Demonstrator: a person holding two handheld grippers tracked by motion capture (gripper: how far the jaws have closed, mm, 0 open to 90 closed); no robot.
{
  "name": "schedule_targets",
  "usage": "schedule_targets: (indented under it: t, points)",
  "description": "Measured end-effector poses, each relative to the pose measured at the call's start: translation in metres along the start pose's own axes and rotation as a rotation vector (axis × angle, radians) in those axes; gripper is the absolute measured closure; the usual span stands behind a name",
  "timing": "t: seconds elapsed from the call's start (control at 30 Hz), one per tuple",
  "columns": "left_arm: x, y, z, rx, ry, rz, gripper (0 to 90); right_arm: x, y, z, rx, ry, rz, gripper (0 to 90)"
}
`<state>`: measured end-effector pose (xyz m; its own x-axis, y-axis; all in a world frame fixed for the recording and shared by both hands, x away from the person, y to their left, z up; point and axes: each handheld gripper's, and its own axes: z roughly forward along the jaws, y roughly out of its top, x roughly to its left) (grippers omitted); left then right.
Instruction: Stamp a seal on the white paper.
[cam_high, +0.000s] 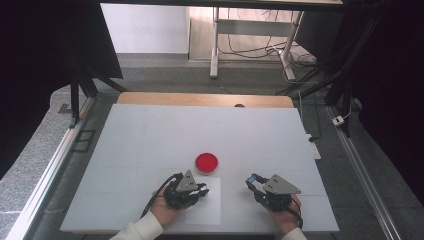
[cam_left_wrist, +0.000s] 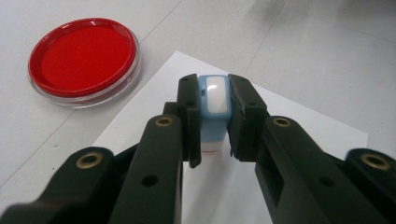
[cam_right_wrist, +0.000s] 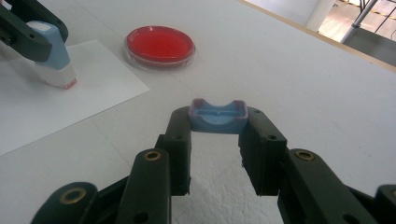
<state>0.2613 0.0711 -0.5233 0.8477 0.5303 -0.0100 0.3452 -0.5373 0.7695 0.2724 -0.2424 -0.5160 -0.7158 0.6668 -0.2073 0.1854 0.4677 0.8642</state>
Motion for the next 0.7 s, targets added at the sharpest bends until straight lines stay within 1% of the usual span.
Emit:
schedule_targets:
  t: [0.1, 0.33, 0.5, 0.6, 0.7]
  points:
    - [-0.0006, -0.0007, 0.0, -0.005, 0.004, 0.002, 76.0, 0.0, -0.0002, 0.0005, -0.004, 0.003, 0.003, 64.2]
    - [0.0007, -0.0017, -0.0001, -0.009, -0.005, -0.002, 76.0, 0.0, -0.0003, 0.0007, -0.002, 0.002, 0.002, 64.2]
    - [0.002, 0.0044, 0.0006, 0.027, -0.013, 0.006, 76.0, -0.0002, -0.0002, 0.0008, 0.003, 0.0, -0.002, 64.2]
    - [0.002, 0.0051, 0.0005, 0.034, -0.012, 0.0, 76.0, -0.0002, -0.0004, 0.0007, -0.004, 0.003, 0.002, 64.2]
    - [0.0001, 0.0055, 0.0007, 0.035, -0.002, 0.007, 76.0, 0.0, -0.0003, 0.0008, -0.003, 0.003, 0.002, 64.1]
